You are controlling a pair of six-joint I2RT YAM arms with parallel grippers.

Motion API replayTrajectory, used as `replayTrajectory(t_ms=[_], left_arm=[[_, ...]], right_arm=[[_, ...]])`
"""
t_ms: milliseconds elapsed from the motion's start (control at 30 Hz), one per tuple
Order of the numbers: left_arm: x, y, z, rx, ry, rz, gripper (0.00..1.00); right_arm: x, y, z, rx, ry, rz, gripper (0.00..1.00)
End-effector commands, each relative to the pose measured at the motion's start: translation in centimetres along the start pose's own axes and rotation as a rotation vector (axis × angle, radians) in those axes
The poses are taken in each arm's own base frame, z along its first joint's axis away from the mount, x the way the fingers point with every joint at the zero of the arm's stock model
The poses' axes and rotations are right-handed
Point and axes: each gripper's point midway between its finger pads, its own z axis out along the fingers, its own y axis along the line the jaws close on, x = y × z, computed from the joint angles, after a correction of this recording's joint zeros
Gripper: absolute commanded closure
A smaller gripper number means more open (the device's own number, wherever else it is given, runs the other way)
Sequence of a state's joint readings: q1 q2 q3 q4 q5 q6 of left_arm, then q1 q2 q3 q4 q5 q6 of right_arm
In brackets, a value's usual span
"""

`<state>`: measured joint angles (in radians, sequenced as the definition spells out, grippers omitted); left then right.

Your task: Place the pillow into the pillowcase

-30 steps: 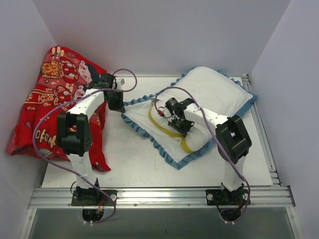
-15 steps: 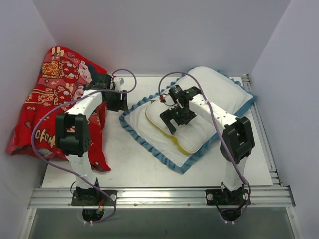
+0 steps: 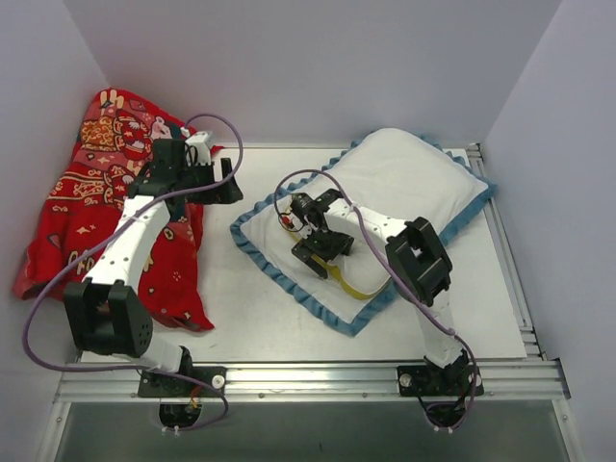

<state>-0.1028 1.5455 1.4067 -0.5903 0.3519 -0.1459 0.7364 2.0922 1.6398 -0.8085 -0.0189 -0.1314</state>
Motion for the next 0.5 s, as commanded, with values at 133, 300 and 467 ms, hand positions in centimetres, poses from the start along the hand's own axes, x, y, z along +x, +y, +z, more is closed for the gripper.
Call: replayTrajectory(t_ms=[133,300,467], left_arm=[[0.4,0.9,-4.1,-0.064,-0.143,0.02,0.02],[0.8,-0.2,-6.0,0.006,-0.162,0.024,0.03],[2.7,-1.2,-6.5,0.057,-0.147,0.032,0.03]], right_arm=[[-3.4,-2.1,-1.1,-0.049,-0.068,0.027,0.7],[-8.0,0.3,-7.2,-0.368,-0.297,0.096,1.0],[-9.2,5.1,-17.1,-0.801,-0.494,0.123,1.0]])
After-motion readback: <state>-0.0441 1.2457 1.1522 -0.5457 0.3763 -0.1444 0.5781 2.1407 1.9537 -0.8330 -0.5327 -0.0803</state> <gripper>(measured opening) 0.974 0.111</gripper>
